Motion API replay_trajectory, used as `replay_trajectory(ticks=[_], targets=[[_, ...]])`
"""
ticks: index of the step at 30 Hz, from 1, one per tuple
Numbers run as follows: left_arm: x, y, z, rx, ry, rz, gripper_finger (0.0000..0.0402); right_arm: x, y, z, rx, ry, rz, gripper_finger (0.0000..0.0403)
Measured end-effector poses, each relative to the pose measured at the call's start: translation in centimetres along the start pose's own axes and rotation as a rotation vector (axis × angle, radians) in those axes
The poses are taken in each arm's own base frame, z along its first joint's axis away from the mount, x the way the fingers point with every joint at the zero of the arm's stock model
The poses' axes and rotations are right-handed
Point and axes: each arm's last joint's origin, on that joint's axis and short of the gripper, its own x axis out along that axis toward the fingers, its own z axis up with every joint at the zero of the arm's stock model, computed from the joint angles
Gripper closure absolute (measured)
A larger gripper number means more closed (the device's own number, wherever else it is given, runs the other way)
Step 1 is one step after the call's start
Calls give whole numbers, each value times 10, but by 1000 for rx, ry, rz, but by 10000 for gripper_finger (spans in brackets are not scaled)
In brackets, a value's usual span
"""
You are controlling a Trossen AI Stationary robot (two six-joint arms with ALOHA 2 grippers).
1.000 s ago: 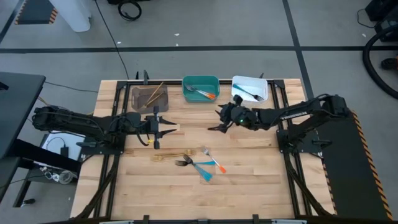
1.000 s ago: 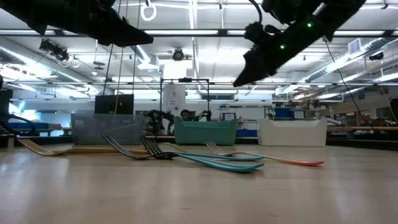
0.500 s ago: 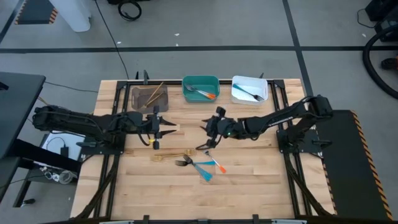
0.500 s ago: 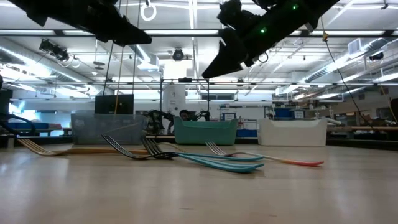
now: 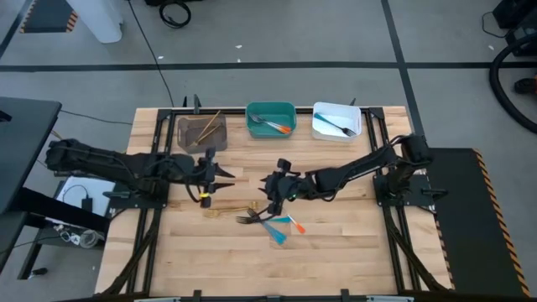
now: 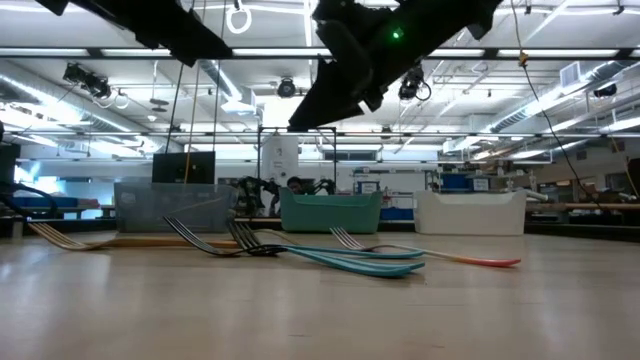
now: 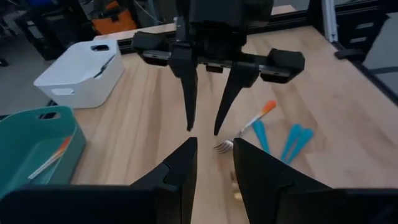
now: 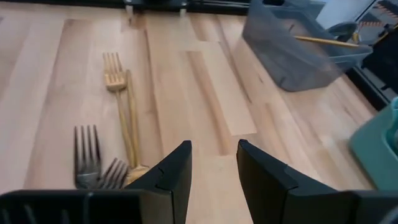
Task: Sort silverware by color (type)
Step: Put the blue fork into the white bin
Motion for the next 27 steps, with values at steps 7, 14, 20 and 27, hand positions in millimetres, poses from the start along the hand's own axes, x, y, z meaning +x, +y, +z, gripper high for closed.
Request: replay_trajectory(ticks=[7, 14, 20, 27], targets=[[-5, -7, 7, -30, 26, -41, 290, 2, 12, 13, 13, 4, 42, 269], [-7, -12, -2, -76, 123, -64, 290, -3, 21, 17, 69, -12, 84, 269], [-7, -12, -1, -78, 117, -64, 290, -10, 33, 22, 89, -4, 114, 274], [-7, -12, -1, -85, 113, -64, 290, -17, 48, 39, 52, 40, 91, 276]])
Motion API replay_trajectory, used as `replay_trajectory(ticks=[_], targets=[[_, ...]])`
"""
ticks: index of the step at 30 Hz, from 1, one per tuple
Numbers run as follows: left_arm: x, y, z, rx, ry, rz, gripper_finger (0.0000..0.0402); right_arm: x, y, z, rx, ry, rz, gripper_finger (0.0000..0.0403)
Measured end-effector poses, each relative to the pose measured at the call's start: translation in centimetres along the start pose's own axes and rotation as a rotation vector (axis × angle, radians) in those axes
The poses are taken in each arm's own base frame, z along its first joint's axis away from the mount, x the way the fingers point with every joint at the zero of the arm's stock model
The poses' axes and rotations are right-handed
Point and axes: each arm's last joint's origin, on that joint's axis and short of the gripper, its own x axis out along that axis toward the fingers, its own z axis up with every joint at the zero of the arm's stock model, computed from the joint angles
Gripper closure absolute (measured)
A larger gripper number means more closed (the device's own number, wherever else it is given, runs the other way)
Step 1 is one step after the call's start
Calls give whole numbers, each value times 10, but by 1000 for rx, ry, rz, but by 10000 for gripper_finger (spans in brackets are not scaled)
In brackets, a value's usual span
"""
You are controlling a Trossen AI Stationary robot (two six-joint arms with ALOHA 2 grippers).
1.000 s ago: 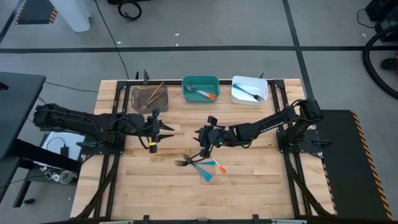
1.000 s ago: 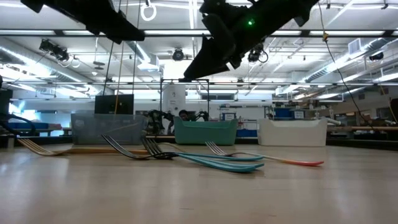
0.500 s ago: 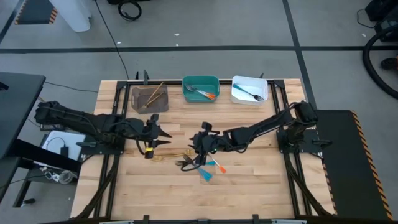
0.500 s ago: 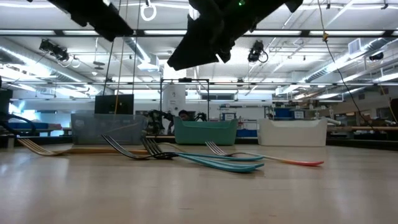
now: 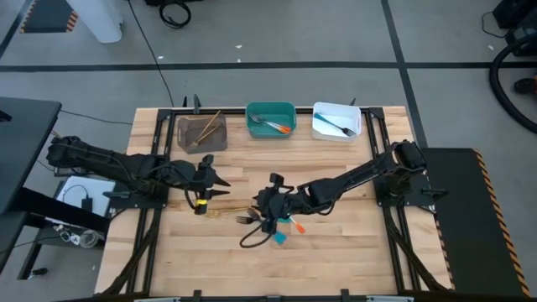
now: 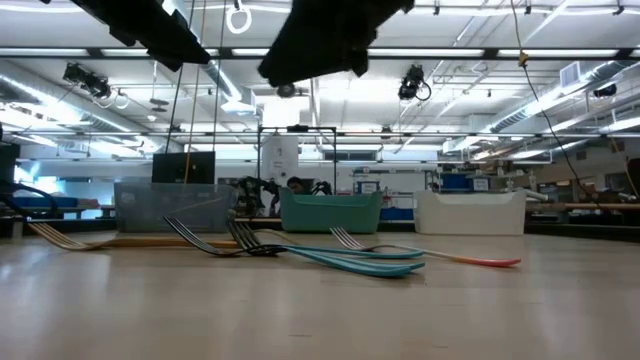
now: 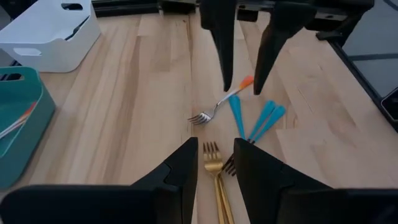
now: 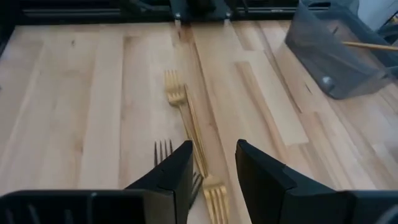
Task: Sort silverware by color (type)
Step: Put the blue fork into the white bin
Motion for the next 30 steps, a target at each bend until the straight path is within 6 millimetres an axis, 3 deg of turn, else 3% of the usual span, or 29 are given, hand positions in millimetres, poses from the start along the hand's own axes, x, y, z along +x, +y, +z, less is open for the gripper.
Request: replay_trajectory(ticks=[4, 10, 20, 30], targets=[[0, 0, 0, -27, -3, 0, 290, -3, 7, 5, 7, 2, 6, 276], [0, 0, 0, -38, -2, 0, 290, 15, 19, -6, 58, 48, 78, 276], [0, 0, -3, -62, 36, 3, 290, 48, 32, -45, 5, 218, 118, 278], [0, 0, -4, -58, 36, 3, 290, 54, 29, -69, -114, 382, 82, 289]])
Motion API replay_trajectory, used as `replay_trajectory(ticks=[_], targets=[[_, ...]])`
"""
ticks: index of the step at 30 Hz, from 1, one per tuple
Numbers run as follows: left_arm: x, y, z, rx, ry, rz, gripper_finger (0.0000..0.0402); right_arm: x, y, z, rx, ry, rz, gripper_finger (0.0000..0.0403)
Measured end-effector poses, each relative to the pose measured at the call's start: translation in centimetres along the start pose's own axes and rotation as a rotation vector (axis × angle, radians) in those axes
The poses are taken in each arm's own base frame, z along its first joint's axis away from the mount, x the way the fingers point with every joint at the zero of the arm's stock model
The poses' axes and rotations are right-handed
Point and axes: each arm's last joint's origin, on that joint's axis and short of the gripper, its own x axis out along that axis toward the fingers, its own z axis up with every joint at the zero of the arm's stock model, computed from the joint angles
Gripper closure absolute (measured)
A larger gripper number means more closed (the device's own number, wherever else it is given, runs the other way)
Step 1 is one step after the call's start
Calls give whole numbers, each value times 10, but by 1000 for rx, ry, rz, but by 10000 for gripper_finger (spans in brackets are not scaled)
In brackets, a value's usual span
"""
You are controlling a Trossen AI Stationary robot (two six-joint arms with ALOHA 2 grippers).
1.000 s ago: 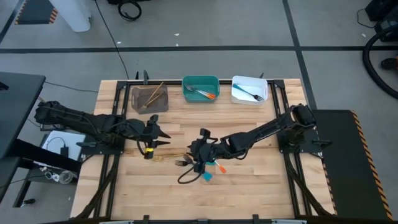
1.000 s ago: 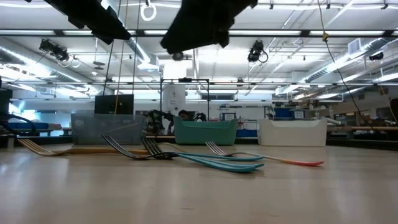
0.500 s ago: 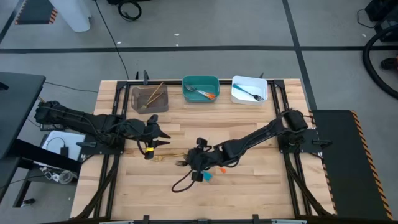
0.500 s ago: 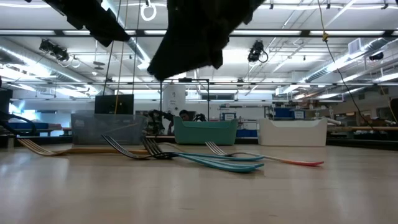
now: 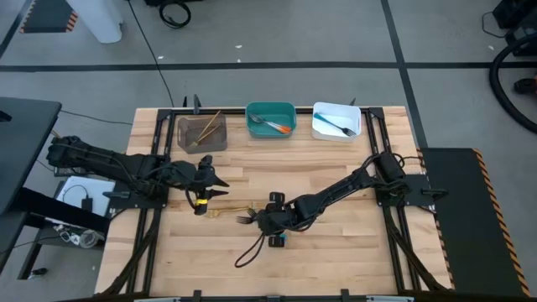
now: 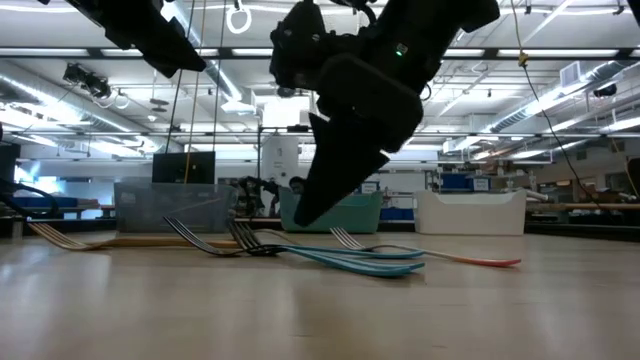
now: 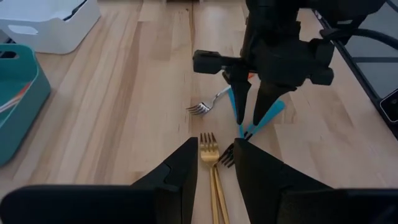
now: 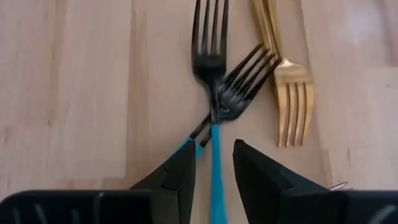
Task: Sort silverware by color (type)
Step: Put the blue fork into the white bin
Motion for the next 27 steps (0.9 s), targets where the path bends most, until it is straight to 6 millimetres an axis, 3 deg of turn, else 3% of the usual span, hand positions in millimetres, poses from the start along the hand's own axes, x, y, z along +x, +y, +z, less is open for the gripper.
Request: replay_trajectory(ticks=[18, 27], targets=[[0, 0, 0, 3, 1, 0, 290, 22, 1, -12, -29, 59, -17, 291], [0, 0, 0, 2, 0, 0, 290, 23, -1, -10, -1, 45, -2, 346]])
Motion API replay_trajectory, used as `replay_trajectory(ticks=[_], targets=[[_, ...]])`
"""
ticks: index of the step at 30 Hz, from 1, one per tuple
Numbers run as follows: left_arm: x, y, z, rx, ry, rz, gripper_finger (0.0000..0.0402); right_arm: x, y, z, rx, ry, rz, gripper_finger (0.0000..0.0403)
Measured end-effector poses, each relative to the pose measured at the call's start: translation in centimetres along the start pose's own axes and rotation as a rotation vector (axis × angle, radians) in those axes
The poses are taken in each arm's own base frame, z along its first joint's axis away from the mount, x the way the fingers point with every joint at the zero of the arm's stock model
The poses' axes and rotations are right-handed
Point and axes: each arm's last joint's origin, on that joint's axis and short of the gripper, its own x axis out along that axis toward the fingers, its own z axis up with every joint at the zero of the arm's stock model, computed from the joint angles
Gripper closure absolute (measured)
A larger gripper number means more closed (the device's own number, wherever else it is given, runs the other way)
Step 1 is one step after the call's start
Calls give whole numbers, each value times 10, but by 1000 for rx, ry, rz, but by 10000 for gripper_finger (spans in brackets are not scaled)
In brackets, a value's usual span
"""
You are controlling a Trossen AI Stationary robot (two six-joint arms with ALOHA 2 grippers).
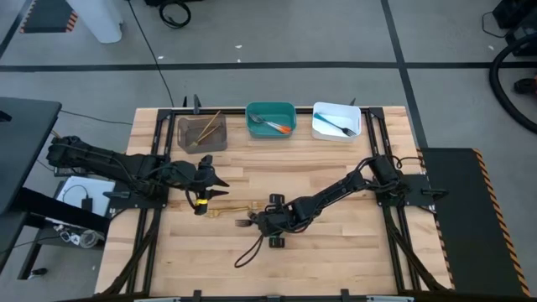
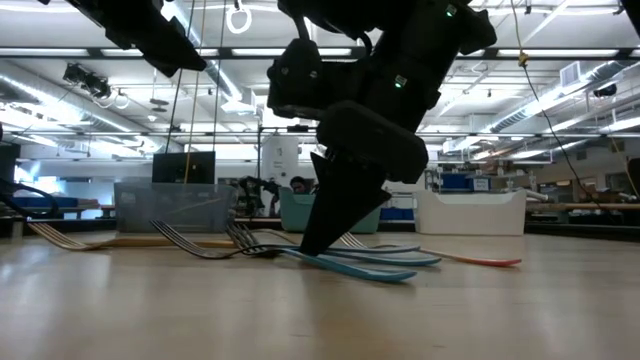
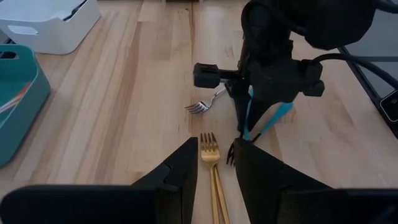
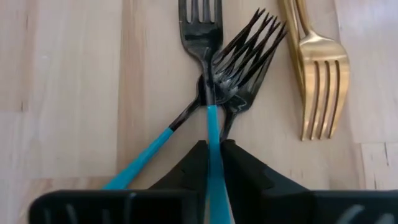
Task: Sort silverware by color (type)
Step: Put the blue fork into the white bin
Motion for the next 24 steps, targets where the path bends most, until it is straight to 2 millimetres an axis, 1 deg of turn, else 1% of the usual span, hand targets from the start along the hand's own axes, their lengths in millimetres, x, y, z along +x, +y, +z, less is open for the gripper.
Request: replay_trajectory(ticks=[4, 7, 14, 24], targets=[[0, 0, 0, 0, 0, 0, 290, 0, 0, 0, 0, -4, -1, 371], [0, 0, 0, 15, 0, 0, 290, -1, 0, 1, -2, -8, -1, 380], [0, 0, 0, 16, 0, 0, 290, -6, -2, 2, 14, -7, -1, 370], [0, 0, 0, 16, -1, 0, 290, -8, -2, 4, 20, -19, 6, 371]])
